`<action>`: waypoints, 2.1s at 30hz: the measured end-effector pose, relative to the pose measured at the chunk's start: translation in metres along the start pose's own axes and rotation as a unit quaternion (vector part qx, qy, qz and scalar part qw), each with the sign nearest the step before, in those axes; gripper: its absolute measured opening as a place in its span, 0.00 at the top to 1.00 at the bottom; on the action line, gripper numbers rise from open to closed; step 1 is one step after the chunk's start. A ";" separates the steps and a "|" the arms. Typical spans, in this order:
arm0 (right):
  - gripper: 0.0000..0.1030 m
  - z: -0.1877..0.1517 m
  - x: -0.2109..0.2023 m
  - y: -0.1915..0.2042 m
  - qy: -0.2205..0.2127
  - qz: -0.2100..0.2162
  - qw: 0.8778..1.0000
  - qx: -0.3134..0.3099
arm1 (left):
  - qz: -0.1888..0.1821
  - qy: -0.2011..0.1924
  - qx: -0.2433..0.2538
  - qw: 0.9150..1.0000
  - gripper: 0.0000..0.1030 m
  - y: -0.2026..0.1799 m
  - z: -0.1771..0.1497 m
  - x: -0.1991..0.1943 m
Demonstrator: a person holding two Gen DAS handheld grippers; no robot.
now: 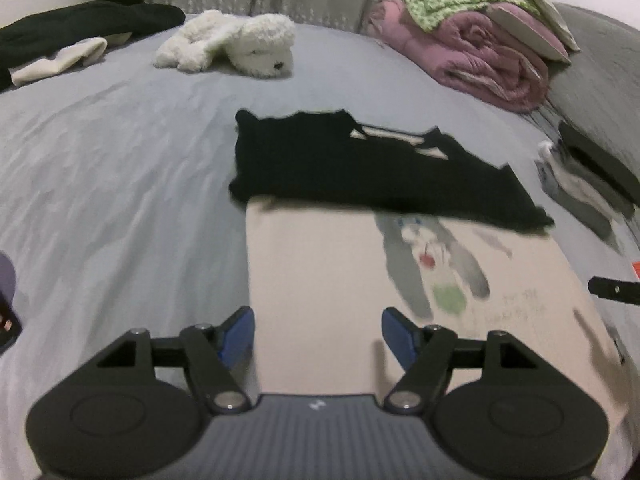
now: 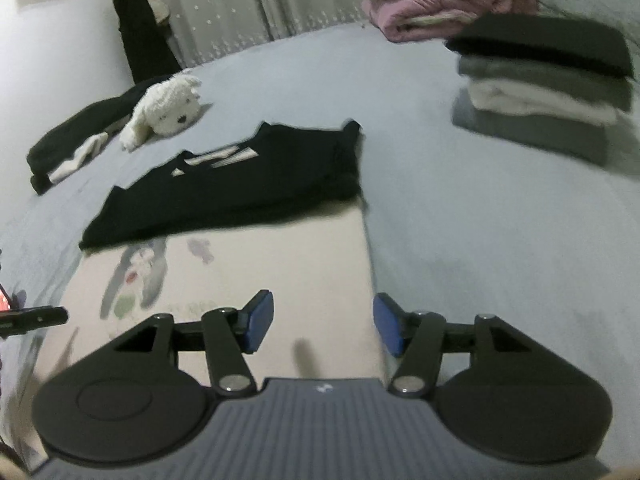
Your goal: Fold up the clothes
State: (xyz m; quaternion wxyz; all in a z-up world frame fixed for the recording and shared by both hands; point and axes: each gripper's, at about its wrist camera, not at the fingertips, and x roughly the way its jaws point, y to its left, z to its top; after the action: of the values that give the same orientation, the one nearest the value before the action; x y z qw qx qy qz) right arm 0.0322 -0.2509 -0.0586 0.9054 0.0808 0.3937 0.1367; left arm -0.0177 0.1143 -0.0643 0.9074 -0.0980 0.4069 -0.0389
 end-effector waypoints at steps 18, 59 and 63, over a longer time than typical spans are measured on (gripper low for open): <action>0.43 -0.039 -0.043 -0.086 0.072 0.078 0.988 0.110 | -0.172 0.040 -0.111 0.978 0.37 0.079 -0.054 -0.045; 0.58 -0.055 -0.027 -0.077 0.187 0.244 0.940 0.149 | -0.331 0.180 -0.110 0.920 0.64 0.065 -0.080 -0.029; 0.58 -0.055 -0.026 -0.075 0.190 0.250 0.939 0.143 | -0.335 0.183 -0.110 0.918 0.65 0.065 -0.082 -0.029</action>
State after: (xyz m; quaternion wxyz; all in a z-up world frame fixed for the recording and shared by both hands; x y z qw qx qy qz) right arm -0.0113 -0.3278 -0.0967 0.7293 0.2779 0.5411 0.3134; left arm -0.0983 0.1698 -0.1097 0.7347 -0.3189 0.5108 -0.3125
